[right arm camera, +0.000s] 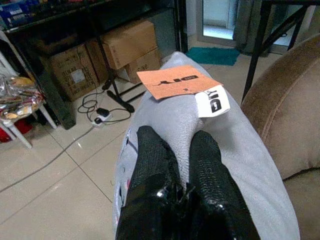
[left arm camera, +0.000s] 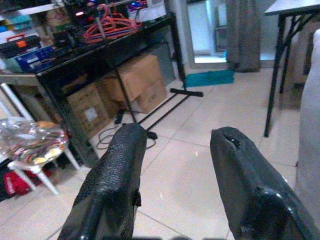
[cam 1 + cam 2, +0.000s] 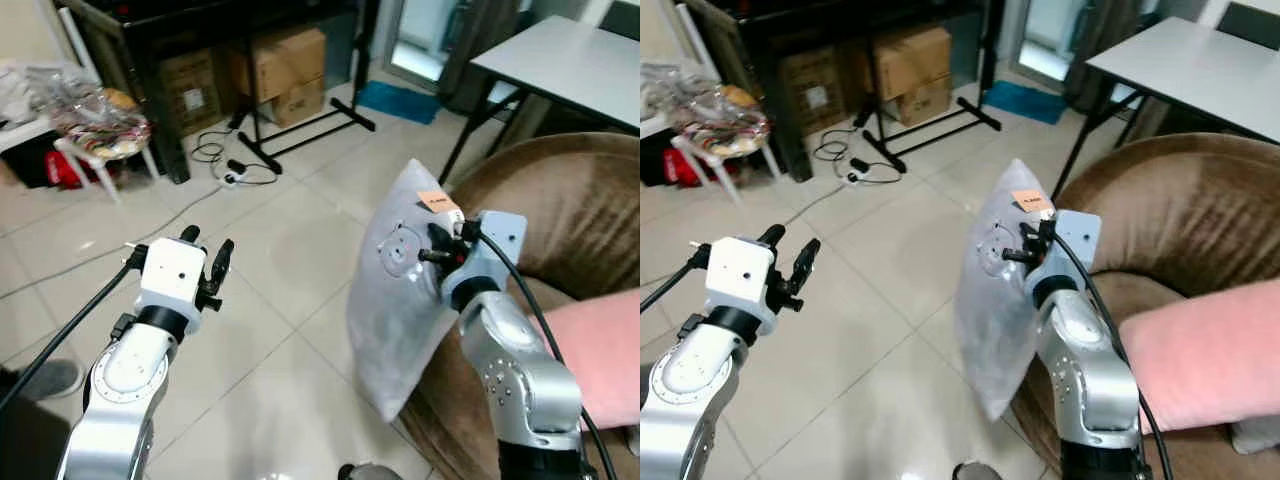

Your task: Move the pillow to the sofa from floor

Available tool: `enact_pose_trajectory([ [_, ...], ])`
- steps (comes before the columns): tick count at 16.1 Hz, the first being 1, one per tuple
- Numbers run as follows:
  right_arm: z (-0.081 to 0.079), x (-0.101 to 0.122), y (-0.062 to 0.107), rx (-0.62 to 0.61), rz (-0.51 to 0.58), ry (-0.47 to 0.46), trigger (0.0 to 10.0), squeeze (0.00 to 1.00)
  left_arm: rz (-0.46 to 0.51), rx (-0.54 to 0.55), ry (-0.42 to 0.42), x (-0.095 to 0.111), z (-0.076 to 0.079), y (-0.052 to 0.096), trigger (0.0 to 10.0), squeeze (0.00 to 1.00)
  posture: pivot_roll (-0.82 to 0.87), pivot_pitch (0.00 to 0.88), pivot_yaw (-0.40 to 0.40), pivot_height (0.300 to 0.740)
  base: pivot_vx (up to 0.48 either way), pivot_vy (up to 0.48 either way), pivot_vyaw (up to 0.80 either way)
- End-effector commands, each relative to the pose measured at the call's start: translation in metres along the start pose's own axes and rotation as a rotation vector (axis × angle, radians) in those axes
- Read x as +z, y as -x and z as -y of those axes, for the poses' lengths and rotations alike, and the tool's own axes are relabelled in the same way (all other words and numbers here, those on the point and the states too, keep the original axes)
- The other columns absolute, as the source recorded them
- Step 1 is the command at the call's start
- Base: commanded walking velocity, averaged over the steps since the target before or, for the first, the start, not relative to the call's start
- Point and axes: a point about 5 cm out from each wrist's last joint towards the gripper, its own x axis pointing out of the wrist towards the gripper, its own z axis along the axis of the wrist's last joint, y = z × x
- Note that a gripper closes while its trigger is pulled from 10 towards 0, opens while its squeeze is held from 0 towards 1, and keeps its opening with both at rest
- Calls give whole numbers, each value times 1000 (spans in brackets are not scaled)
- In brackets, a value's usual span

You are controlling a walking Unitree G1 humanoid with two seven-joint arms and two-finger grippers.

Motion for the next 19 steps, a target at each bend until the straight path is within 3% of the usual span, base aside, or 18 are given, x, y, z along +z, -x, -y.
enact_pose_trajectory([
  [1, -3, 15, 0, 22, 62, -2, 10000, 0, 12, -8, 7, 3, 0, -1, 10000, 0, 20, 0, -23, 740, 277, 0, -800],
  [5, -3, 20, -2, 17, 83, 6, 10000, 0, 11, -14, 13, 3, 0, -1, 10000, 0, 24, 0, -23, 740, 277, 0, -800],
  [10, -2, 21, -2, 14, 91, 9, 10000, 0, 10, -21, 14, 3, 0, -1, 10000, 0, 24, 0, -23, 740, 272, 0, 0],
  [19, -7, 22, -4, 41, 82, -6, 10000, 0, -2, -40, -14, 2, -3, 1, 10000, 0, 35, 0, -24, 740, 221, 0, -800],
])
